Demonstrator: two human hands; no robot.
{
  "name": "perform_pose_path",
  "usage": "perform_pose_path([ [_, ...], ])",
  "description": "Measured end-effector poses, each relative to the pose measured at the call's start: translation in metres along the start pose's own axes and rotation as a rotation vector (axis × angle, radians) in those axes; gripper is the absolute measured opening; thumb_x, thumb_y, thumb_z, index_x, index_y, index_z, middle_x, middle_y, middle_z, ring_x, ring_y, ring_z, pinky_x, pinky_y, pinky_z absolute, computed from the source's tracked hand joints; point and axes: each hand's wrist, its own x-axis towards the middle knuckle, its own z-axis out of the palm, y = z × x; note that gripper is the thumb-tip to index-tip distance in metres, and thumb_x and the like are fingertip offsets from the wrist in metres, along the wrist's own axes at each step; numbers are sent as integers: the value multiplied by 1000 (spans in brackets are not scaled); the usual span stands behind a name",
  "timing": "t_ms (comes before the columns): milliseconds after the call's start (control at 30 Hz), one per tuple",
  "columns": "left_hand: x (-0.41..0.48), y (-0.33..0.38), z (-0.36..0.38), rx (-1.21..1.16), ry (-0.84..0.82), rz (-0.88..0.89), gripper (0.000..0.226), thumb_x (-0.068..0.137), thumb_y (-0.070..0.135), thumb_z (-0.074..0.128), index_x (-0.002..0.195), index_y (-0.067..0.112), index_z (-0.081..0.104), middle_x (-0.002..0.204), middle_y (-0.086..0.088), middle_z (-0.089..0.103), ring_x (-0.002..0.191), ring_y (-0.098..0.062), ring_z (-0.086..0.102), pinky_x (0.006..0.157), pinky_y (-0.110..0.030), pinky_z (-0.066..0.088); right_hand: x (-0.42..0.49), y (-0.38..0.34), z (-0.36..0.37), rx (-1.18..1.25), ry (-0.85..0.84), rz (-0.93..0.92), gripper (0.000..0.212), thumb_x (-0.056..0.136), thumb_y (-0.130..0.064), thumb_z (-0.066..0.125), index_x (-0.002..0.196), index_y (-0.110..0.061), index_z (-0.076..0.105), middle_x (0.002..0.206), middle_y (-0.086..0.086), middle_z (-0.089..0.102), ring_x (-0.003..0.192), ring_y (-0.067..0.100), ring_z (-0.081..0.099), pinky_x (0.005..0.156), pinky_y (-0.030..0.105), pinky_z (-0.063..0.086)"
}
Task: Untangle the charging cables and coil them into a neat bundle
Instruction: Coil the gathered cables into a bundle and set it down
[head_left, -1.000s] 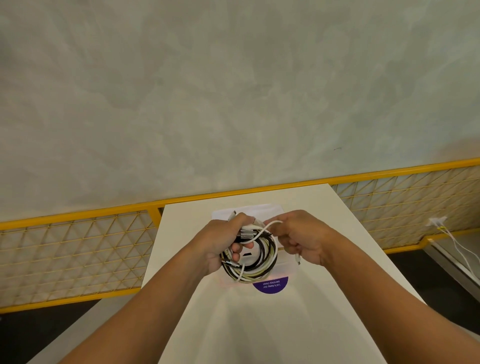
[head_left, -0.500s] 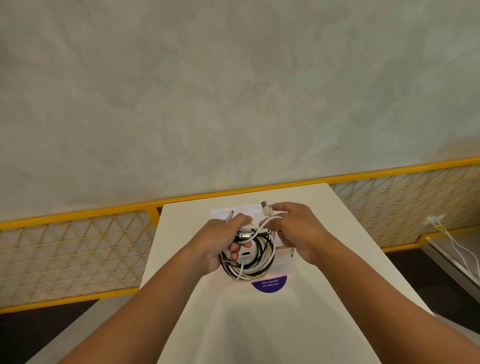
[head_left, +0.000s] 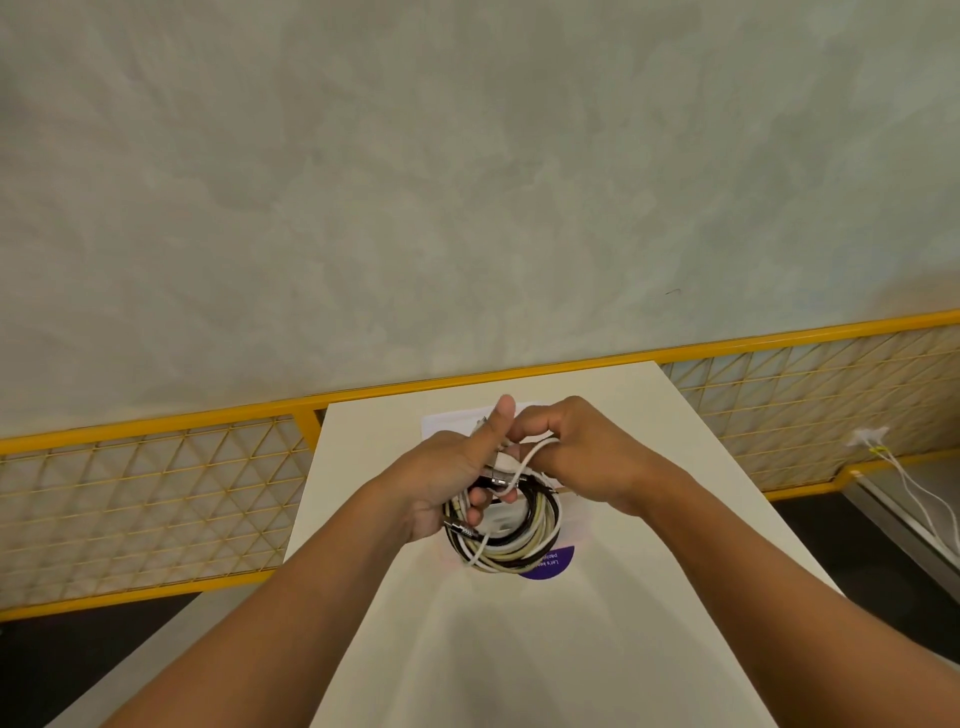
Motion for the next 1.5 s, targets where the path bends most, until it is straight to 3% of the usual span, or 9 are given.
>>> perform_pose_path([
  [167, 1, 0, 4, -12, 105, 2, 55, 93, 65, 51, 82, 14, 72, 67, -12, 70, 46, -14, 37, 45, -22, 36, -3, -2, -2, 50, -26, -4, 24, 94, -3, 65, 104, -19, 80, 104, -6, 77, 91, 10, 70, 81, 25, 54],
  [400, -1, 4, 2, -100, 82, 46, 44, 96, 51, 57, 92, 9, 72, 68, -12, 67, 42, -12, 36, 44, -25, 34, -3, 0, -12, 261, 72, 45, 27, 84, 11, 65, 97, -9, 78, 89, 9, 75, 52, 7, 48, 49, 18, 35],
  [567, -2, 8, -1, -158, 82, 54, 40, 94, 43, 62, 96, 4, 70, 64, -12, 66, 39, -12, 32, 38, -22, 33, -4, 2, -23, 309, 84, 64, 17, 83, 8, 69, 85, -8, 74, 90, 28, 67, 53, 12, 41, 49, 24, 32],
  [767, -1, 5, 0, -187, 110, 79, 38, 95, 39, 61, 97, 1, 67, 62, -12, 64, 37, -12, 32, 37, -23, 32, -6, 4, -31, 325, 14, 181, 15, 85, 6, 68, 95, -3, 73, 62, 3, 58, 48, 11, 35, 47, 23, 28],
  [1067, -3, 2, -6, -273, -65, 106, 42, 95, 38, 56, 67, 10, 71, 60, -12, 49, 36, -12, 26, 36, -21, 30, -6, 6, -36, 475, 23, 160, 29, 85, 13, 59, 96, -6, 78, 89, 20, 59, 45, 8, 29, 45, 19, 23],
  [1167, 0, 1, -5, -358, -165, 147, 38, 96, 35, 52, 75, 11, 73, 64, -9, 56, 35, -9, 30, 35, -19, 32, 0, 5, -31, 560, -10, 215, 30, 83, 9, 54, 96, -4, 78, 75, 16, 53, 42, 9, 25, 43, 21, 22],
  [1300, 2, 1, -3, -399, -176, 207, 45, 97, 35, 50, 116, 1, 69, 65, -6, 54, 36, -9, 32, 37, -21, 33, 5, 6, -21, 733, -24, 269, 38, 81, 1, 46, 108, 5, 72, 55, 5, 56, 38, 8, 24, 38, 20, 22],
  [1433, -1, 6, 1, -402, -105, 250, 35, 99, 34, 47, 92, 20, 79, 63, -5, 55, 38, -9, 29, 39, -22, 30, 6, 9, -15, 906, -34, 277, 46, 80, -2, 46, 119, 1, 71, 68, 8, 57, 36, 6, 24, 34, 19, 17],
  [1500, -1, 6, 1, -445, -114, 246, 34, 98, 34, 47, 98, 20, 78, 67, -8, 55, 37, -8, 29, 37, -21, 30, 6, 8, -14, 955, -46, 263, 44, 81, -1, 45, 115, 1, 73, 64, 5, 56, 35, 6, 23, 38, 21, 9],
])
